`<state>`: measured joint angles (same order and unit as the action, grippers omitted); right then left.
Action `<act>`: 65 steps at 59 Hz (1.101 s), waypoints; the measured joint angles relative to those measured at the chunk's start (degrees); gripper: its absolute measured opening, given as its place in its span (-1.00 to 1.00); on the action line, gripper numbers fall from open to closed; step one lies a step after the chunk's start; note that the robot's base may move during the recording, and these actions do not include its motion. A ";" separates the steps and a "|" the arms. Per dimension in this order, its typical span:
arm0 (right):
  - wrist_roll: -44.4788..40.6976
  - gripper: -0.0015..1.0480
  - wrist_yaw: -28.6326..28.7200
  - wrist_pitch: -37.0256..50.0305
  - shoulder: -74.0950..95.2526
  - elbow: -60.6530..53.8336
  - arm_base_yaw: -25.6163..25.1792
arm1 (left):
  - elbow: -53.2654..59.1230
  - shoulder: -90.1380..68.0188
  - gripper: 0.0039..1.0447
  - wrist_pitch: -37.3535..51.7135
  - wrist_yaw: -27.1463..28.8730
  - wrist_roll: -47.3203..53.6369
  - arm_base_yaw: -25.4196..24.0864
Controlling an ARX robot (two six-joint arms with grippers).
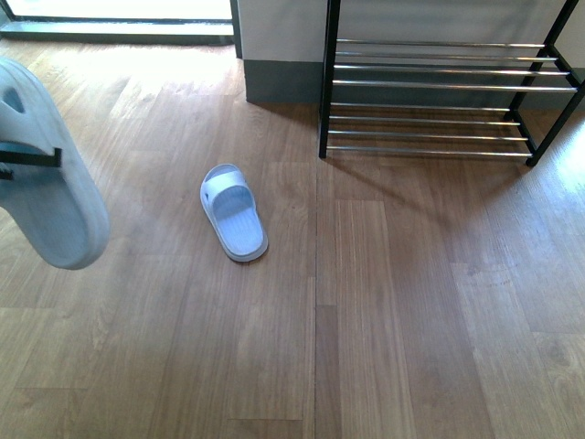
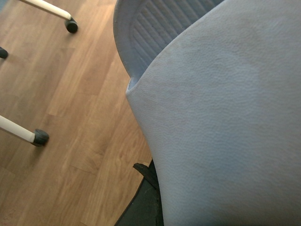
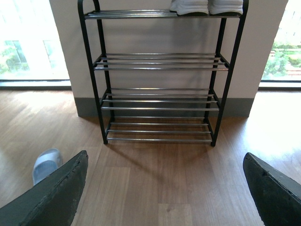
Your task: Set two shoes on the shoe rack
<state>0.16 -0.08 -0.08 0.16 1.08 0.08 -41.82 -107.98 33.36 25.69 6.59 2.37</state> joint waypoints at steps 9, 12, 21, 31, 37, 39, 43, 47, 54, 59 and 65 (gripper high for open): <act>0.00 0.82 0.00 0.00 0.00 0.00 0.00 | 8.39 13.11 -0.96 1.88 2.12 1.81 1.38; -0.02 0.82 0.00 0.00 0.00 0.00 0.00 | 12.46 19.32 -0.96 4.28 4.02 2.69 2.32; -0.02 0.82 0.00 0.00 0.00 0.00 0.00 | 18.34 29.90 -0.96 5.95 7.32 2.73 4.15; -0.02 0.82 0.00 0.00 0.00 0.00 0.00 | 25.81 46.77 -0.96 -3.76 14.75 -0.35 10.56; -0.02 0.82 0.00 0.00 0.00 0.00 0.00 | 31.10 58.18 -0.96 -4.74 18.36 -2.43 14.25; -0.02 0.82 0.00 0.00 0.00 0.00 0.00 | 32.65 58.80 -0.96 -2.01 18.97 -2.36 14.75; 0.00 0.82 0.00 0.00 0.00 0.00 0.00 | 34.10 59.19 -0.96 0.79 16.22 -2.49 14.01; 0.00 0.82 0.11 0.00 0.00 0.00 0.00 | 34.64 57.61 -0.96 3.54 14.82 -2.54 12.44; 0.00 0.82 0.07 0.00 0.00 0.00 0.00 | 35.06 55.58 -0.96 7.74 14.10 -2.08 10.49; 0.00 0.82 0.07 0.00 0.00 0.00 0.00 | 35.93 55.28 -0.96 9.70 14.19 -1.42 10.27; -0.02 0.82 0.09 0.00 0.00 0.00 0.00 | 36.39 54.90 -0.96 10.32 14.38 -0.61 10.08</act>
<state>0.14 0.01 -0.08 0.16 1.08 0.08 -5.43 -53.08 43.68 40.07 5.98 12.45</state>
